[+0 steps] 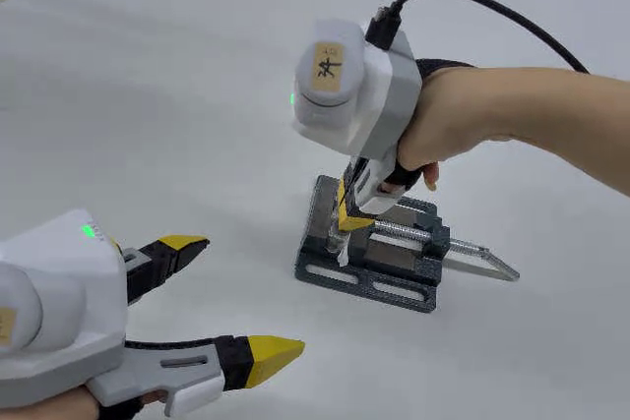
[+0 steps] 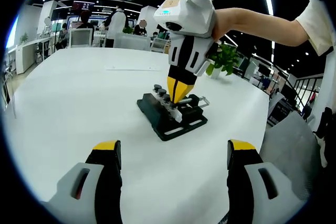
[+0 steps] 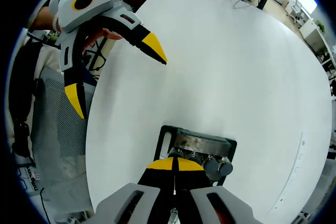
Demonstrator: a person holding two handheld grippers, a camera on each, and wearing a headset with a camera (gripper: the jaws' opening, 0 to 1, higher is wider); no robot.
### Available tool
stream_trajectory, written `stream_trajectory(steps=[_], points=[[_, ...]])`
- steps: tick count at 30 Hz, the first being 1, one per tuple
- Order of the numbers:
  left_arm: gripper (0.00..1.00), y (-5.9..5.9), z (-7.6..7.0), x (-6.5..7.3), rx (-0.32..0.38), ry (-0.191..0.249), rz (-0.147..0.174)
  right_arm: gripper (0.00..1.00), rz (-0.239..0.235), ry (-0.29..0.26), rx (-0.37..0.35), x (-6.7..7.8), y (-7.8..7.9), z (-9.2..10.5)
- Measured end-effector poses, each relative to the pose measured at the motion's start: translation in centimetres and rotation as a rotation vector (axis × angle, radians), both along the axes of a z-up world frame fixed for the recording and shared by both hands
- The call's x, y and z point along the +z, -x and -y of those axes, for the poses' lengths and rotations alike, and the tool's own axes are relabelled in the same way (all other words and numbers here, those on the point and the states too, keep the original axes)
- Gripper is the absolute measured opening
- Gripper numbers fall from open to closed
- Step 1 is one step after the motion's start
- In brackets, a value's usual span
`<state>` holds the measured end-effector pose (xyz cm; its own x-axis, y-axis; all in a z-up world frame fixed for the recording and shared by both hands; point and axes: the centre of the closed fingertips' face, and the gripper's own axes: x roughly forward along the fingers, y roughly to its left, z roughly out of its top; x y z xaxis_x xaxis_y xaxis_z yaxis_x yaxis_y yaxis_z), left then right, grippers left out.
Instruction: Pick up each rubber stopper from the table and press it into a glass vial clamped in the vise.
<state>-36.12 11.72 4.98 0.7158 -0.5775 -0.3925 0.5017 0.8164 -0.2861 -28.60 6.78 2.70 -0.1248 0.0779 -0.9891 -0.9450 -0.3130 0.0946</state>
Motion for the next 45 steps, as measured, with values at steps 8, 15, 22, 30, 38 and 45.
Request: stream_trajectory(steps=[8, 15, 22, 30, 38, 45], points=[[0.81, -0.2, -0.1, 0.8, 0.002, -0.002, 0.022, 0.00, -0.003, 0.014, 0.018, 0.0, 0.2, -0.2], [0.81, -0.7, 0.3, 1.6, -0.002, 0.015, 0.039, 0.00, 0.021, 0.071, 0.016, -0.1, 0.0, -0.3], [0.81, -1.2, 0.3, 2.3, -0.015, 0.002, 0.057, 0.00, 0.007, 0.058, -0.027, 0.0, -0.3, -0.2], [0.81, -1.2, 0.4, 2.0, -0.042, -0.026, 0.053, 0.00, 0.018, 0.036, -0.004, 0.0, -0.6, 0.1], [0.82, -1.0, 0.5, 1.9, -0.056, -0.027, 0.049, 0.00, 0.007, -0.062, -0.037, 0.1, -0.2, 0.4], [0.82, -0.8, 0.6, 1.7, -0.071, -0.030, 0.046, 0.00, 0.016, -0.120, -0.054, 0.0, -0.2, 0.5]])
